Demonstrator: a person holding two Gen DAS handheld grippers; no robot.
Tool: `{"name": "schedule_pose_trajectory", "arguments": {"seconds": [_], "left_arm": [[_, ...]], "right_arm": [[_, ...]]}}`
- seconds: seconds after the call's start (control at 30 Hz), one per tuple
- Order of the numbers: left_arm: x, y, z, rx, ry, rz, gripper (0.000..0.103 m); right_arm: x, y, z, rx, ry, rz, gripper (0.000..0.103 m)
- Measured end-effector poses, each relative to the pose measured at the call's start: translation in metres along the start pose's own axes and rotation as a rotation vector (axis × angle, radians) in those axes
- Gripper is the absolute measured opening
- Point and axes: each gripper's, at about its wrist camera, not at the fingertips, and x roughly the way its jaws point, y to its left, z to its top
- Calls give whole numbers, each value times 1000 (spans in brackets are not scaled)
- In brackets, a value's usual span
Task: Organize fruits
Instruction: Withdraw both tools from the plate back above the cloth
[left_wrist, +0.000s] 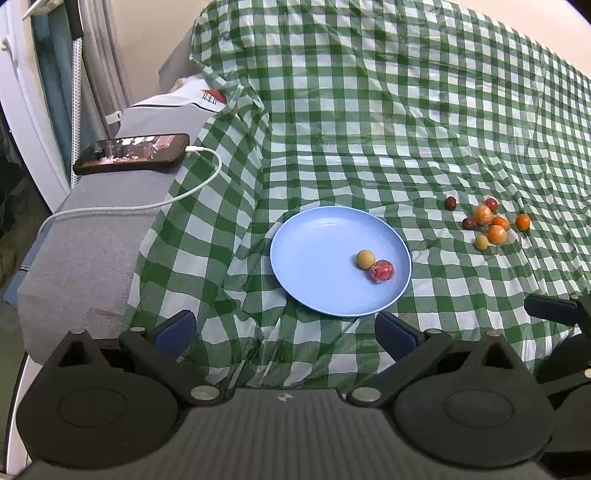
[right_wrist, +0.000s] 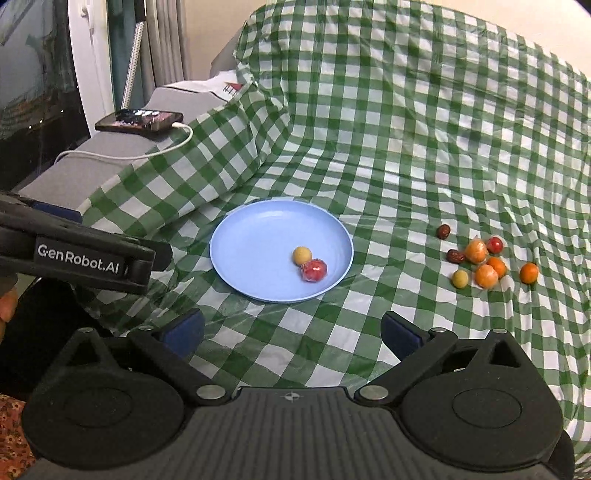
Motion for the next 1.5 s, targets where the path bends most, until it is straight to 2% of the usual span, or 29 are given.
{"name": "schedule_pose_trajectory", "arguments": {"seconds": [0.27,0.57,1.5], "left_arm": [[-11,2,0,-8,-23,2,103],[-12,3,0,-8,-25,1,103],[6,1,2,-4,28,6,103]], "right_arm": [[-9,4,-1,-8,-29,-3,102],[-8,5,0,-11,-23,-6,102],[7,-5,1,31,21,-2,102]]}}
